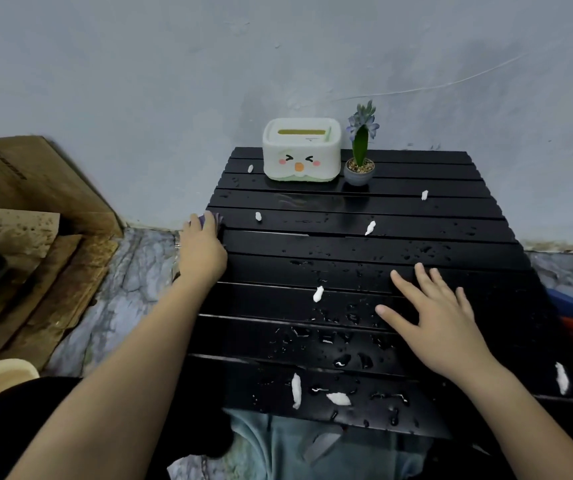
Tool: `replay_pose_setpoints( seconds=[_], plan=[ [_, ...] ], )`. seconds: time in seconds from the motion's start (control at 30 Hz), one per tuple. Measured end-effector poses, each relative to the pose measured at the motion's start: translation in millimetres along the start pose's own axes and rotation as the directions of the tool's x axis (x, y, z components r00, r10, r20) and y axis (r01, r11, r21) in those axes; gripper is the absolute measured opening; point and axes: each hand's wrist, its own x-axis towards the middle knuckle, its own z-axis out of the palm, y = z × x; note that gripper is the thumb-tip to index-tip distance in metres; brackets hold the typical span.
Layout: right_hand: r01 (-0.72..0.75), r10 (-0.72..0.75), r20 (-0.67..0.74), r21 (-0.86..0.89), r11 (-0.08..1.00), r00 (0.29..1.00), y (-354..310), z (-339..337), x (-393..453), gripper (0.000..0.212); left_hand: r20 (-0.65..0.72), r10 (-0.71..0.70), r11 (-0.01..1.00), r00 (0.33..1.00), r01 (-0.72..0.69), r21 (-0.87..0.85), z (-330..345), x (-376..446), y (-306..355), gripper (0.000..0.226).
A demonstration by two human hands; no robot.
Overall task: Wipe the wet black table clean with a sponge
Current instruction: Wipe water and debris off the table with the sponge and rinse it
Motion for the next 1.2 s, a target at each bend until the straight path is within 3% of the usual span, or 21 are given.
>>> replay_pose_setpoints(
  seconds=[0.1, 0.3, 0.43, 0.5, 0.57, 0.63, 0.7, 0.77, 0.8, 0.87, 1.03, 1.2],
  plan=[
    [-0.001, 0.001, -0.002, 0.004, 1.0, 1.0, 0.2, 1.0, 1.1, 0.073, 0.001, 0.05, 0.998, 0.999, -0.05, 0.046, 10.8, 1.7, 24.2, 0.057],
    [0.0, 0.001, -0.011, 0.03, 1.0, 1.0, -0.8, 1.8, 0.4, 0.073, 0.101, 0.331, 0.941, 0.938, -0.32, -0.109, 13.3, -19.7, 115.0, 0.057],
    [0.007, -0.006, -0.018, 0.036, 0.999, 1.0, -0.2, 0.7, 0.5, 0.073, 0.233, 0.561, 0.819, 0.794, -0.491, -0.297, 21.2, -49.1, 167.3, 0.067],
    [0.019, -0.019, -0.016, 0.046, 0.999, 1.0, 1.9, -1.5, 0.1, 0.073, 0.244, 0.659, 0.717, 0.711, -0.497, -0.489, 24.7, -55.7, 176.2, 0.065],
    [0.041, -0.037, -0.039, 0.09, 0.995, 0.999, 6.8, -7.2, -0.4, 0.072, 0.15, 0.631, 0.628, 0.761, -0.387, -0.675, 21.2, -50.9, 167.5, 0.061],
    [0.038, -0.028, -0.08, 0.124, 0.992, 0.996, 15.3, -13.2, -1.7, 0.071, 0.013, 0.456, 0.616, 0.89, -0.305, -0.726, 12.3, -34.7, 145.0, 0.056],
    [0.017, -0.007, -0.099, 0.098, 0.995, 0.995, 24.4, -15.8, -2.3, 0.072, -0.027, 0.209, 0.775, 0.977, -0.183, -0.605, 1.7, -11.8, 110.4, 0.056],
    [0.0, 0.008, -0.094, 0.084, 0.996, 0.996, 29.1, -15.3, -1.9, 0.074, -0.01, 0.011, 0.945, 1.0, -0.013, -0.326, -3.5, 6.5, 72.6, 0.05],
    [-0.003, 0.011, -0.091, 0.089, 0.996, 0.996, 29.7, -13.9, -1.6, 0.074, 0.007, -0.028, 0.979, 1.0, 0.029, -0.2, -1.9, 10.1, 60.1, 0.048],
    [-0.002, 0.012, -0.093, 0.101, 0.995, 0.996, 28.8, -10.5, -1.7, 0.074, 0.027, 0.021, 0.997, 0.999, -0.019, -0.072, 5.9, 6.9, 59.1, 0.048],
    [-0.004, 0.015, -0.098, 0.115, 0.993, 0.995, 29.6, -7.3, -0.2, 0.073, 0.059, 0.232, 0.973, 0.971, -0.231, -0.021, 21.2, -6.2, 135.2, 0.058],
    [0.003, 0.009, -0.108, 0.111, 0.994, 0.994, 31.0, -6.0, -0.7, 0.074, 0.187, 0.482, 0.876, 0.856, -0.472, -0.097, 34.5, -32.4, 223.5, 0.063]
  ],
)
